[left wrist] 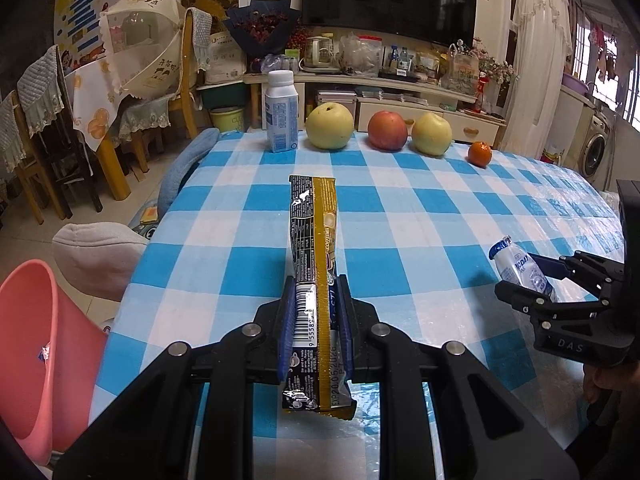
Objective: Collect trash
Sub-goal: 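Carry the snack bar and yogurt pouch to the pink bin and open both grippers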
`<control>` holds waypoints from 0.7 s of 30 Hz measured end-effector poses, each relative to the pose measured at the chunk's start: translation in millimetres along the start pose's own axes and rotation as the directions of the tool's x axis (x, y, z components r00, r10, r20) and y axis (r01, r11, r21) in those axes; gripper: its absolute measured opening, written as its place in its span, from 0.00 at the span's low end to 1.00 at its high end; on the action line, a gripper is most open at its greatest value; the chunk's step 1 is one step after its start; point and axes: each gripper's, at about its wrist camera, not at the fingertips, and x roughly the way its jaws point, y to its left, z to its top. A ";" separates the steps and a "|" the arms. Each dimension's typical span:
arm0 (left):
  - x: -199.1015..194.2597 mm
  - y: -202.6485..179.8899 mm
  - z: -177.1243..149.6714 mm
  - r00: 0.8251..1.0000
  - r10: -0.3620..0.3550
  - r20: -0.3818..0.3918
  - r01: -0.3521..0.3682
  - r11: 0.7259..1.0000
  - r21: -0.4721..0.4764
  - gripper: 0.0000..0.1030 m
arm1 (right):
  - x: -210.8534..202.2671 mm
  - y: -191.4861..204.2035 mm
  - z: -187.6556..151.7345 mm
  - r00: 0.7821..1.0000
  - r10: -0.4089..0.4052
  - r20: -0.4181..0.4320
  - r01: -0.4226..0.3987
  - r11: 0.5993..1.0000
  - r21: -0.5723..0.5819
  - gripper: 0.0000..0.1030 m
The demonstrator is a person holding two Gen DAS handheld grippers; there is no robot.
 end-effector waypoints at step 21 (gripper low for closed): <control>-31.9 43.7 4.3 0.997 -0.017 0.075 0.022 0.997 -0.068 0.20 | -22.1 45.8 7.4 0.997 0.068 0.030 -0.069 0.996 0.055 0.58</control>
